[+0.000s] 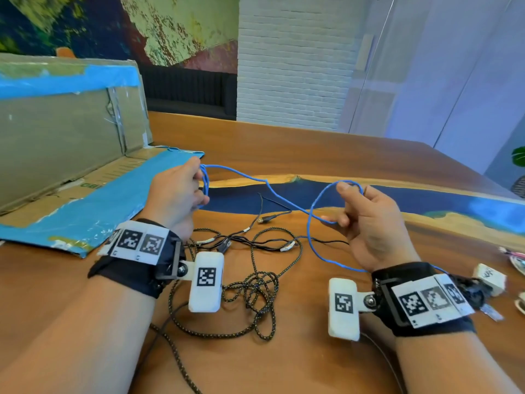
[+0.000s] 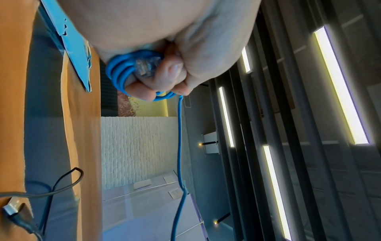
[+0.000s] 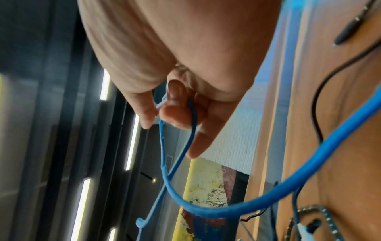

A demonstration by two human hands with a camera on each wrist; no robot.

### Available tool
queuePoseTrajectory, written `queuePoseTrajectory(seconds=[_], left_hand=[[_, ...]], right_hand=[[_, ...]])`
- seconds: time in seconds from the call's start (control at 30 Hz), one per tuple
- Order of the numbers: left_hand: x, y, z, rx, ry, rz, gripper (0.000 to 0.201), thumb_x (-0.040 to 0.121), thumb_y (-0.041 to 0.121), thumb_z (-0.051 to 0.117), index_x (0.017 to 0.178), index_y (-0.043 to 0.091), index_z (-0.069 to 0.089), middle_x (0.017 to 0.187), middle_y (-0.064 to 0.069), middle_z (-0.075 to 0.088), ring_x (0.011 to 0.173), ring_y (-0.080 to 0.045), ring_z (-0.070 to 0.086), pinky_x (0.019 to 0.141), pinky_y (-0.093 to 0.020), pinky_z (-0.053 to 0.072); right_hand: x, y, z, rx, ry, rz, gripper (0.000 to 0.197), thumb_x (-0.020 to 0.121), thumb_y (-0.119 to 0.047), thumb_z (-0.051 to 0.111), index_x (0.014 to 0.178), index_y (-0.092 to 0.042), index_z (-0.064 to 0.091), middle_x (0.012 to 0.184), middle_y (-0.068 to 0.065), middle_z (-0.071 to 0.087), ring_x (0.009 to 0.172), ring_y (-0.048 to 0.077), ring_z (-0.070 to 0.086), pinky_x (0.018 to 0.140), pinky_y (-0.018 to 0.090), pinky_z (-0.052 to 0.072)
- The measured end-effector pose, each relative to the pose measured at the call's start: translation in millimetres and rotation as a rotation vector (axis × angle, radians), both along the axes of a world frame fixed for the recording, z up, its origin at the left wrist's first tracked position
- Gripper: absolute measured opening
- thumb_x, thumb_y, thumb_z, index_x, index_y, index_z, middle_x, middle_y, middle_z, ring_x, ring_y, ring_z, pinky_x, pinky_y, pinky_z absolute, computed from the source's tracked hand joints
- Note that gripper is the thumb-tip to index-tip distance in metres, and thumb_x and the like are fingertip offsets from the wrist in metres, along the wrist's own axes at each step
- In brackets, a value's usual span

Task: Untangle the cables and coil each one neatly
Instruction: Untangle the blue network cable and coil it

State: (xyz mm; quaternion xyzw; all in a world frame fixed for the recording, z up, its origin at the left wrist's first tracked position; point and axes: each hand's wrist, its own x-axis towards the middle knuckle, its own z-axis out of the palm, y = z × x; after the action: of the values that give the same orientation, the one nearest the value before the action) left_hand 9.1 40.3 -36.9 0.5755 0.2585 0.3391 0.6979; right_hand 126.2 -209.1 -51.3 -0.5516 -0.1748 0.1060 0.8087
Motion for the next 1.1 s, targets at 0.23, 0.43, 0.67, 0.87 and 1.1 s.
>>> queuePoseTrajectory(seconds=[0.23,0.43,0.67,0.87,1.1], left_hand=[[3,-19,-6,0.081,0.049,-0.14,0.031,0.105,0.03,0.05,0.077,0.017,0.048,0.046,0.006,0.025,0.042,-0.014,0.026,0.066,-0.032,0.047],[4,-36,-12,0.224,0.109,-0.267,0.035,0.107,0.03,0.049,0.076,0.013,0.052,0.048,0.005,0.024,0.046,-0.017,0.027,0.068,-0.036,0.047],[6,-72,-15,0.348,0.211,-0.533,0.04,0.106,0.037,0.051,0.081,0.01,0.067,0.053,0.002,0.027,0.048,-0.017,0.03,0.07,-0.033,0.046],[14,-114,-6,0.315,0.242,-0.724,0.059,0.08,0.072,0.066,0.063,0.016,0.069,0.055,-0.003,0.027,0.052,-0.02,0.028,0.071,-0.039,0.039],[38,-141,-4,0.353,0.248,-0.671,0.035,0.094,0.032,0.07,0.06,0.023,0.067,0.048,0.006,0.028,0.041,-0.013,0.029,0.052,-0.027,0.031]], right_hand=[[10,-4,-8,-0.434,-0.146,-0.038,0.03,0.109,-0.025,0.044,0.092,-0.012,0.065,0.06,0.001,0.053,0.059,0.019,0.05,0.051,0.033,0.047],[-2,-1,-1,-0.197,0.029,0.14,0.024,0.11,-0.01,0.037,0.106,-0.012,0.06,0.071,0.009,0.064,0.045,0.017,0.048,0.038,0.026,0.041],[-13,11,-5,-0.299,-0.11,0.158,0.017,0.108,-0.009,0.044,0.102,-0.011,0.059,0.078,0.009,0.076,0.069,0.021,0.069,0.057,0.029,0.054],[-8,9,-8,-0.35,-0.217,0.071,0.012,0.102,-0.01,0.058,0.104,-0.005,0.069,0.08,0.025,0.065,0.075,0.03,0.053,0.073,0.046,0.042],[4,-6,-5,-0.426,-0.281,0.053,0.023,0.103,-0.004,0.055,0.11,-0.018,0.071,0.089,0.009,0.078,0.076,0.023,0.065,0.071,0.043,0.057]])
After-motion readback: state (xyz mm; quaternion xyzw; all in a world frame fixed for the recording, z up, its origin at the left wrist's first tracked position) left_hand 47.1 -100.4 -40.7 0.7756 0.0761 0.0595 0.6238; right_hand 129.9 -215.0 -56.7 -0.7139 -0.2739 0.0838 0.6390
